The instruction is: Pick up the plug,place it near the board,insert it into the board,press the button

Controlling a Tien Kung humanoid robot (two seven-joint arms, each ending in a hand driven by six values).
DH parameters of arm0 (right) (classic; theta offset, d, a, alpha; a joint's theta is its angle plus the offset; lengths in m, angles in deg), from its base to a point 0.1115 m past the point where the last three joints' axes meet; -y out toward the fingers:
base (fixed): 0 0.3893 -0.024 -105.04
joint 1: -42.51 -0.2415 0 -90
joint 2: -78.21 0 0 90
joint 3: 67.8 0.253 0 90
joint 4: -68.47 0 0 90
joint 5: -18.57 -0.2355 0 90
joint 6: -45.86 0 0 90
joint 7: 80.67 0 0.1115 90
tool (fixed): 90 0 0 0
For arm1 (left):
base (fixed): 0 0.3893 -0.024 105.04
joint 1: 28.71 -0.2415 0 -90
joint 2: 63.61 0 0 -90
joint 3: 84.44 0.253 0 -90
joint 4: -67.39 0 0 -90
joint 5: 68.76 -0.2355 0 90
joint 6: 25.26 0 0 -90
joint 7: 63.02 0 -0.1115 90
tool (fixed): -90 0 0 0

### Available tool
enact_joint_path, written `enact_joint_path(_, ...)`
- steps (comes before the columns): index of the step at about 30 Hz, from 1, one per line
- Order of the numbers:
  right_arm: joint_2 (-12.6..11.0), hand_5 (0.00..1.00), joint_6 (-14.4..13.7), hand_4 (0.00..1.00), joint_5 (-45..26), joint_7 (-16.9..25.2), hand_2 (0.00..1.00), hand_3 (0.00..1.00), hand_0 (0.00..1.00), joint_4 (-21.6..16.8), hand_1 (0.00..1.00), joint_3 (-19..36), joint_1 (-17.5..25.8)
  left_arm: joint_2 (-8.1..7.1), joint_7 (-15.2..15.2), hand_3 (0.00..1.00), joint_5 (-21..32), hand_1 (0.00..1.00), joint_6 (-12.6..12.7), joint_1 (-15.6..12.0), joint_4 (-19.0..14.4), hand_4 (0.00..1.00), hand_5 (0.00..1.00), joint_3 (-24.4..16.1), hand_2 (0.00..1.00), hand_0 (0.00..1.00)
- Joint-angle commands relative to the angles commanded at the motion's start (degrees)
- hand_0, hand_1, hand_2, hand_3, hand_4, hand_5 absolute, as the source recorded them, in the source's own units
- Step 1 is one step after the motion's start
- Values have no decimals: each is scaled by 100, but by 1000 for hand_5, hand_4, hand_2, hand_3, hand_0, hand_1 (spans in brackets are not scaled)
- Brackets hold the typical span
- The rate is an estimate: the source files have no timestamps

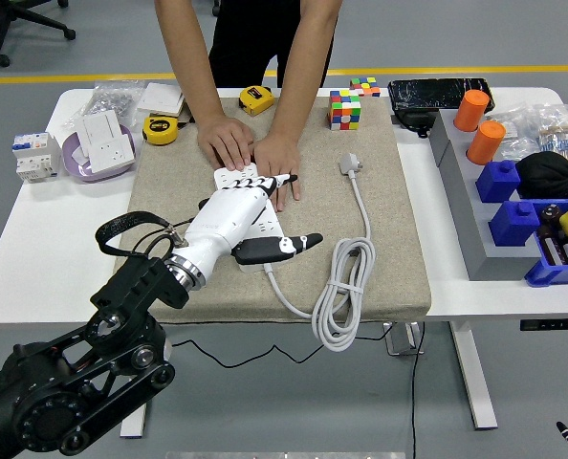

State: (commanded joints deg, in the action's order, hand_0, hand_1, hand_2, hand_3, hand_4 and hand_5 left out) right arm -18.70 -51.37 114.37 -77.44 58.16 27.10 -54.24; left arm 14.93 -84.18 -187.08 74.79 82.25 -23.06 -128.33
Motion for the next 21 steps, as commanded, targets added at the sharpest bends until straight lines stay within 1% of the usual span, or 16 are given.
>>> enact_joint_path(3,-3,998,0,998,18,-2,831,850,894,0,872,9,-1,-13,-108,880,-29,619,-61,-29,-54,694,368,-37,600,545)
enact_joint_path(4,-5,998,-1,998,39,-9,831,849,893,0,873,28,5,-5,-171,890,-104,268,-78,-57,-94,602,248,-68,362,283)
enact_joint_path(6,-4,998,-1,998,58,-13,831,849,893,0,873,44,17,7,-229,890,-202,268,-141,-91,-135,602,248,-107,362,283)
enact_joint_path(9,10,998,-2,998,59,-19,831,849,893,0,873,57,44,53,-286,890,-301,268,-336,-235,-195,602,248,-218,362,283)
enact_joint_path(10,20,998,-1,998,54,-19,831,849,892,0,873,53,48,106,-325,792,-369,80,-450,-352,-222,572,176,-319,172,170)
enact_joint_path(11,23,998,-1,998,33,-11,831,849,892,0,873,38,47,143,-356,792,-414,80,-530,-437,-238,572,176,-393,172,170)
enact_joint_path(13,24,998,-3,998,-45,14,831,849,892,0,873,-36,42,262,-490,792,-488,80,-851,-671,-252,572,176,-623,172,170)
enact_joint_path(14,27,998,-2,998,-47,10,831,849,892,0,873,-41,41,316,-620,792,-489,80,-1059,-744,-215,572,176,-731,172,170)
enact_joint_path(15,30,998,-2,998,-32,3,831,849,892,0,873,-30,41,350,-766,792,-478,80,-1319,-775,-172,572,176,-798,172,170)
enact_joint_path(16,32,998,-2,998,-8,-6,831,849,891,0,872,-9,44,367,-875,804,-440,65,-1570,-770,-101,544,168,-826,161,146)
enact_joint_path(18,38,998,-3,998,33,-21,831,849,891,0,872,26,53,367,-997,804,-366,65,-1981,-732,64,544,168,-823,161,146)
enact_joint_path(19,41,998,-4,998,42,-24,831,849,891,0,872,37,58,358,-1024,804,-341,65,-2130,-712,133,544,168,-801,161,146)
enact_joint_path(21,41,998,-10,998,72,-31,831,849,891,0,872,69,60,354,-1059,804,-300,65,-2252,-677,213,544,168,-747,161,146)
